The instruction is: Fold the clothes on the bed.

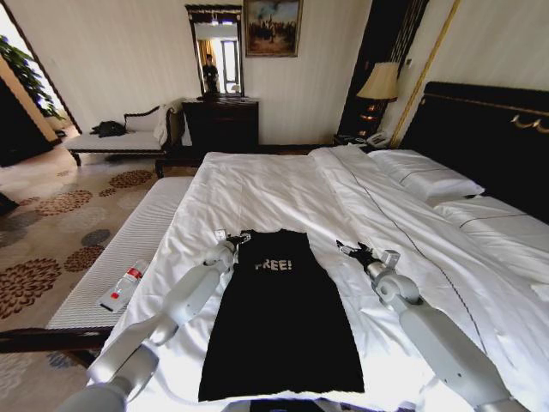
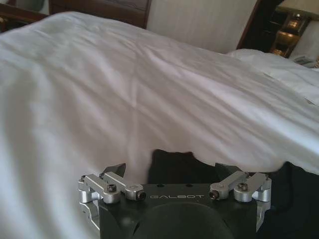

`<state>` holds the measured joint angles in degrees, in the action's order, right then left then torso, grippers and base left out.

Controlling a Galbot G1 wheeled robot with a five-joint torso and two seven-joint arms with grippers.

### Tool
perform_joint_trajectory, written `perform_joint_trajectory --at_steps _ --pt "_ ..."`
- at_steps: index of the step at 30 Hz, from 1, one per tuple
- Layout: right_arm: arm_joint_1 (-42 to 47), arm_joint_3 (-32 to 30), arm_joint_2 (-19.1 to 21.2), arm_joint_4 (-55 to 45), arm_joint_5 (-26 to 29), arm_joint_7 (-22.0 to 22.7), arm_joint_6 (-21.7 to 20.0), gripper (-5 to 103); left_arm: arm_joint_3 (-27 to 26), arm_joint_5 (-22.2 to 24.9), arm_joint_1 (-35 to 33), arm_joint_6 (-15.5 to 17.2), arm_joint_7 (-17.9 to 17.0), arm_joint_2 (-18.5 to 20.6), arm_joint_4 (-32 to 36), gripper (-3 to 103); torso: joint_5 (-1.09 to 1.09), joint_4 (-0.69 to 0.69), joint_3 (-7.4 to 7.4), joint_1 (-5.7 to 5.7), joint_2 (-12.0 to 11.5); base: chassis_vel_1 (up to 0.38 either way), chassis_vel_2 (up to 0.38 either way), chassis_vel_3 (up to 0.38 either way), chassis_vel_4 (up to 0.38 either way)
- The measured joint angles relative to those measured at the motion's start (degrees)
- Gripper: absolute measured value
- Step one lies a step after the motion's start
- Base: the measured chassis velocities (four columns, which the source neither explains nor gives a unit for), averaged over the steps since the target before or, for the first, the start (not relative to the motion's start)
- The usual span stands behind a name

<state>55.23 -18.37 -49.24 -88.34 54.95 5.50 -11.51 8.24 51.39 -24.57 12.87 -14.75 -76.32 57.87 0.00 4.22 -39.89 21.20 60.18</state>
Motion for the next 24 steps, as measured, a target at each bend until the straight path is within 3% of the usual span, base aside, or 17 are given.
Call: perform_joint_trajectory --at_steps 2,5,7,9,14,17,18,21,24 --pt "-0.4 0.2 -0.2 0.2 0.7 0.0 -0.2 100 0.1 0.0 0.1 0.0 0.2 -0.3 -0.3 100 0.0 0.0 0.0 0.0 0.0 0.0 0.0 0.0 0.0" --pt "-3.7 2.1 -2.3 1.8 9.1 0.4 -3.7 100 0.6 -0.2 0.3 0.0 0.5 -0.7 -1.4 100 0.0 -0.02 0.0 0.0 0.0 0.0 0.0 0.0 0.0" --pt "-5.2 2.9 -3.3 2.7 12.1 0.5 -4.8 100 0.4 -0.2 0.3 0.0 0.5 -0.8 -1.8 96 0.0 -0.03 0.0 0.0 0.0 0.0 0.0 0.0 0.0" --pt "-8.3 4.5 -5.8 5.3 15.4 0.5 -6.2 100 0.0 -0.2 0.3 0.0 0.5 -1.4 -2.7 100 0.0 -0.04 0.0 -0.01 0.0 0.0 0.0 0.0 0.0" --pt "-12.1 6.0 -8.3 8.3 16.3 0.2 -6.5 100 -0.1 -0.3 0.6 0.0 0.5 -2.1 -3.7 100 0.0 -0.04 0.0 0.0 0.0 0.0 0.0 0.0 0.0" --pt "-19.6 9.4 -14.6 17.0 15.8 -0.4 -6.7 100 -2.3 -2.2 1.0 -0.7 1.3 -4.9 -7.4 97 -0.01 -0.04 0.0 0.0 0.0 0.0 0.0 0.0 0.0" --pt "-19.6 9.4 -14.6 17.0 15.8 -0.4 -6.7 100 -2.3 -2.2 1.0 -0.7 1.3 -4.9 -7.4 97 -0.01 -0.04 0.0 0.0 0.0 0.0 0.0 0.0 0.0" --pt "-20.5 9.8 -16.3 19.4 15.6 -0.4 -6.8 100 -2.7 -2.5 0.9 -1.1 1.4 -5.1 -7.6 82 -0.01 -0.03 0.0 0.0 0.0 0.0 0.0 0.0 0.0" --pt "-20.8 9.7 -16.9 20.8 15.6 -0.5 -7.0 100 -2.7 -2.6 0.8 -1.3 1.5 -5.0 -7.5 76 -0.01 -0.03 0.0 0.0 0.0 0.0 0.0 0.0 0.0"
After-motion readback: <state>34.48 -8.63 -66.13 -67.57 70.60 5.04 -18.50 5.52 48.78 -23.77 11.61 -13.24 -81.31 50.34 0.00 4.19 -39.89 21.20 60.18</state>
